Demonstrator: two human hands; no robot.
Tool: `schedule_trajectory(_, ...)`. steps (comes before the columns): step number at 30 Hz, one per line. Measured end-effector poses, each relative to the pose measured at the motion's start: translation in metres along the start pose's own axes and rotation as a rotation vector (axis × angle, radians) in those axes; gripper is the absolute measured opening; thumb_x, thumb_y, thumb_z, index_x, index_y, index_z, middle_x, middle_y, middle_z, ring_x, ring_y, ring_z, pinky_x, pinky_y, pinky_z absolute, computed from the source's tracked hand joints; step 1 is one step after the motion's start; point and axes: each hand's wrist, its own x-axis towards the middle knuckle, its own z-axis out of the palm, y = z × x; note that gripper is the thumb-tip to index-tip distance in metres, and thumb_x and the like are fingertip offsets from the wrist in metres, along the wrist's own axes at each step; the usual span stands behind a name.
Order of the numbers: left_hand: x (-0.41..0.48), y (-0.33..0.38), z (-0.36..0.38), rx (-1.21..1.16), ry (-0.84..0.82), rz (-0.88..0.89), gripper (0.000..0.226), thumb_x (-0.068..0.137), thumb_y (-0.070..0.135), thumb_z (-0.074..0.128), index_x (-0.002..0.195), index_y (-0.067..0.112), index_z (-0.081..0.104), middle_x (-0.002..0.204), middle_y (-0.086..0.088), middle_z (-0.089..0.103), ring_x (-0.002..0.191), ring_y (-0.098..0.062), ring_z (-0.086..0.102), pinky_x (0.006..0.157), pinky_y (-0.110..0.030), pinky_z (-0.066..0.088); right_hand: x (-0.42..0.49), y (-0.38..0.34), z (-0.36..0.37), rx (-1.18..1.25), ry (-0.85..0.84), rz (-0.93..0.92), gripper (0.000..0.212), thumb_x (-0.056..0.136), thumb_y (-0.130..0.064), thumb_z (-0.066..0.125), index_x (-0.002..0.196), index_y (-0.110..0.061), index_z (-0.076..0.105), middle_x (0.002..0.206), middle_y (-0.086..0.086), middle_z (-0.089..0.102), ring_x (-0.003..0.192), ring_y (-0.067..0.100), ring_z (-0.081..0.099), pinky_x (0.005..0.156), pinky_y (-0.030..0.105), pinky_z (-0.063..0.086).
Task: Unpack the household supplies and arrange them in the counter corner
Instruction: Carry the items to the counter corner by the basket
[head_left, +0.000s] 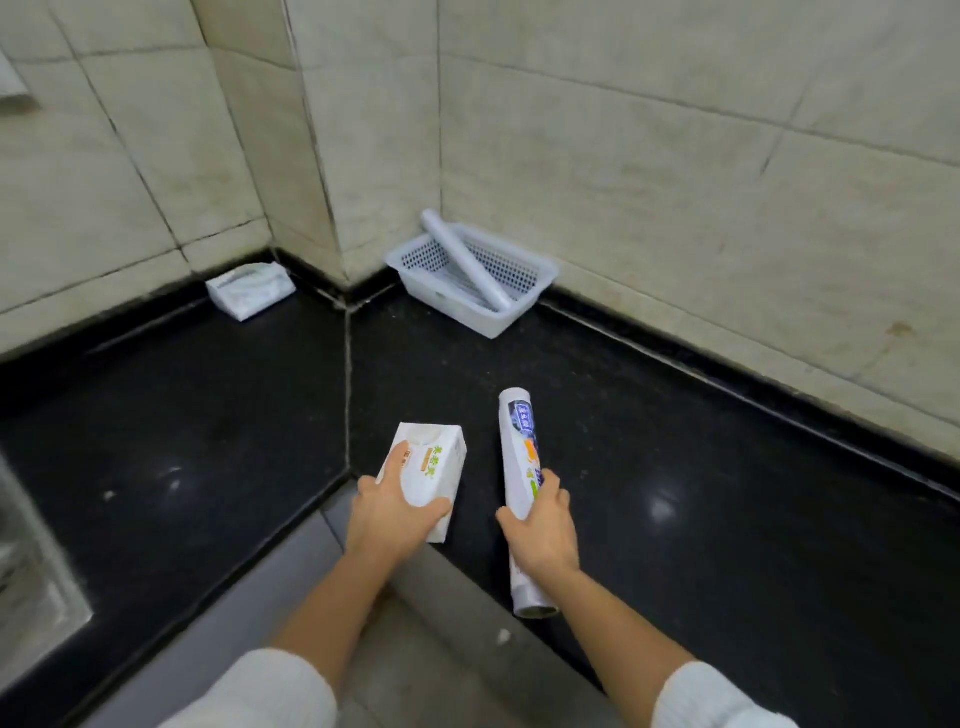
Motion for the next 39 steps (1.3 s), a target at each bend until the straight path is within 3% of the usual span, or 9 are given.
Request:
schedule_trajectory(6,0.079,-0.03,-0.055,-0.016,0.064,-0.032,0.092,0.066,0.052,0.065,0.142,0.047,0.014,0.118,-0.01,0.043,0.105,-0.033,0.051,0.089,-0.047,0.048,0.055,-0.086,0.056,-0.085,-0.053,-0.1,0.075,0.079,-0.038,0.063,0.14,-0.016,0.026,0.127,0.009,0.044,0.109,0.031,0.055,0.087,0.042,0.05)
schedule_trajectory(15,0.221,-0.052,-0.109,0.005,0.069,-0.082,0.093,0.066,0.058,0.061,0.143,0.05,0.008,0.124,-0.01,0.043,0.109,-0.031,0.049,0.087,-0.044,0.048,0.174,-0.183,0.127,-0.117,-0.106,-0.105,0.07,0.081,-0.036,0.065,0.136,-0.014,0.029,0.127,0.013,0.044,0.11,0.033,0.054,0.09,0.045,0.05)
schedule_trajectory(19,0.277,-0.056,-0.128,0.018,0.057,-0.065,0.091,0.067,0.057,0.061,0.143,0.051,0.011,0.122,-0.008,0.042,0.108,-0.029,0.048,0.087,-0.044,0.048,0.214,-0.214,0.152,-0.104,-0.076,-0.1,0.081,0.081,-0.035,0.065,0.145,-0.018,0.019,0.129,0.013,0.043,0.11,0.034,0.054,0.09,0.045,0.05)
schedule_trajectory(23,0.323,-0.064,-0.138,0.051,0.014,-0.018,0.087,0.069,0.056,0.06,0.141,0.057,0.01,0.124,-0.006,0.039,0.109,-0.026,0.045,0.086,-0.042,0.048,0.234,-0.23,0.172,-0.095,-0.067,-0.109,0.09,0.082,-0.032,0.063,0.15,-0.037,0.005,0.112,0.004,0.037,0.097,0.03,0.057,0.08,0.039,0.051)
schedule_trajectory(26,0.358,-0.071,-0.151,0.089,-0.006,0.032,0.086,0.069,0.056,0.059,0.14,0.059,0.01,0.124,-0.004,0.038,0.11,-0.025,0.044,0.084,-0.044,0.049,0.243,-0.234,0.183,-0.132,-0.08,-0.099,0.093,0.083,-0.033,0.061,0.149,-0.048,-0.003,0.109,0.002,0.035,0.093,0.027,0.055,0.082,0.041,0.053)
schedule_trajectory(30,0.401,-0.082,-0.173,0.181,-0.028,0.14,0.086,0.068,0.057,0.058,0.137,0.062,0.007,0.12,-0.004,0.038,0.112,-0.027,0.042,0.082,-0.045,0.049,0.247,-0.234,0.195,-0.211,-0.083,-0.083,0.089,0.084,-0.036,0.058,0.146,-0.05,-0.004,0.11,0.001,0.032,0.097,0.024,0.05,0.081,0.044,0.055)
schedule_trajectory(39,0.471,-0.104,-0.204,0.37,-0.045,0.261,0.084,0.075,0.056,0.058,0.143,0.054,0.009,0.133,-0.009,0.031,0.118,-0.031,0.032,0.087,-0.049,0.046,0.249,-0.23,0.196,-0.245,-0.073,-0.074,0.087,0.083,-0.037,0.058,0.145,-0.052,-0.002,0.114,-0.001,0.034,0.104,0.022,0.049,0.081,0.042,0.054)
